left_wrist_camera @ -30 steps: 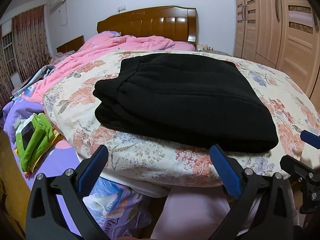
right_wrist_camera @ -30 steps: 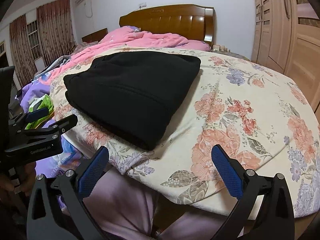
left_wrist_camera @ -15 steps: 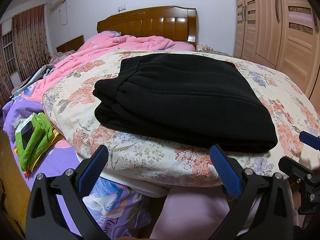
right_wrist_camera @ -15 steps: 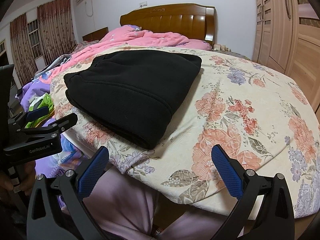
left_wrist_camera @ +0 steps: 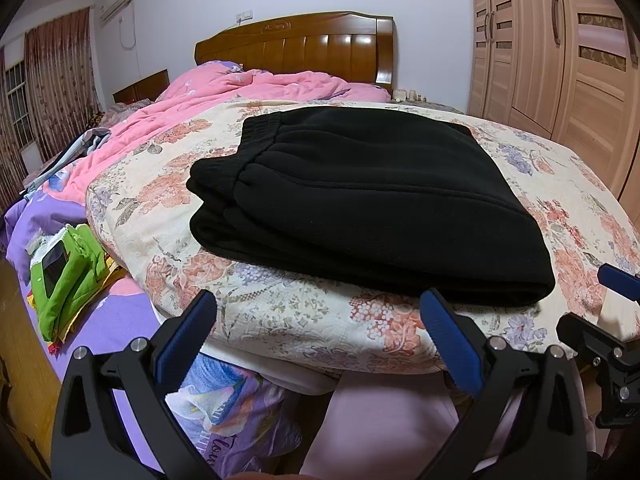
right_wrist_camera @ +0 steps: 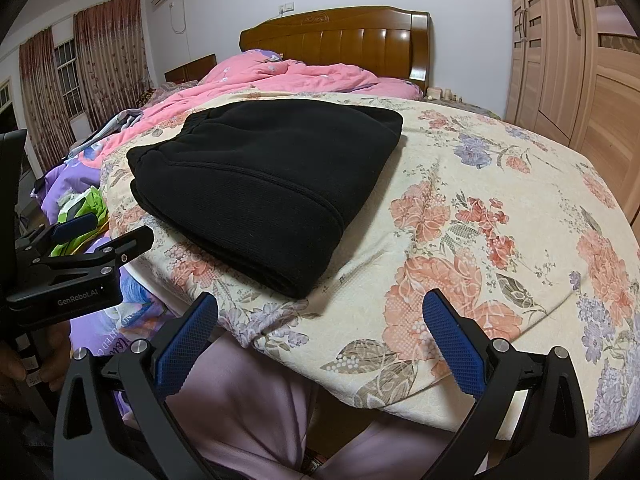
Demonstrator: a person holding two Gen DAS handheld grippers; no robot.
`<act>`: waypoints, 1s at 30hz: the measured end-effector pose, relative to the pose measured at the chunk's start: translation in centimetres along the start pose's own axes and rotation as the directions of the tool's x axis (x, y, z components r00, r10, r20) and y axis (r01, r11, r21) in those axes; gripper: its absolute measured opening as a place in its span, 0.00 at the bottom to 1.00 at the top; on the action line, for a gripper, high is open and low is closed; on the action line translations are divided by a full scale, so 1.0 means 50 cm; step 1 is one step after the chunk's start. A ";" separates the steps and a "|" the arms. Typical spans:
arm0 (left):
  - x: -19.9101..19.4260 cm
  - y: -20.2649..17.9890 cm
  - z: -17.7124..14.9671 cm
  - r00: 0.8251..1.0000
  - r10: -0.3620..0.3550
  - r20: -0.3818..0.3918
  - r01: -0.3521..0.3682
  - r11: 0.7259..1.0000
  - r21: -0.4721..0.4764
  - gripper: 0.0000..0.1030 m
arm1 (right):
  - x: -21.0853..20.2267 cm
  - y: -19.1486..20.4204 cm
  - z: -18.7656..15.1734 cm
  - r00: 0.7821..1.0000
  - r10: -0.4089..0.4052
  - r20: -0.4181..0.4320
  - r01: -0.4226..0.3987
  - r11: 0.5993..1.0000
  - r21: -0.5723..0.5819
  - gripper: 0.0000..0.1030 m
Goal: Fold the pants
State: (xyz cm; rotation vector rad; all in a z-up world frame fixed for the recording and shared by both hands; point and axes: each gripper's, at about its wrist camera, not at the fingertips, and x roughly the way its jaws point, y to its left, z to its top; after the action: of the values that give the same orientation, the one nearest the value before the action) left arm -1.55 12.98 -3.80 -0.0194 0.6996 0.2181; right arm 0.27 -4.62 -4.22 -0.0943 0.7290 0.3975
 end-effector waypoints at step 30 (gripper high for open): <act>0.000 -0.006 -0.003 1.000 -0.001 -0.005 0.001 1.000 -0.001 0.98 | 0.004 -0.005 -0.006 1.000 0.006 -0.005 -0.006 1.000 0.008 0.96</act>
State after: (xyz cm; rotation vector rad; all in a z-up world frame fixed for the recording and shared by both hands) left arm -1.57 12.67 -3.96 -0.0215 0.7049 0.2172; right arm 0.31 -4.82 -4.61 -0.0854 0.7361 0.3997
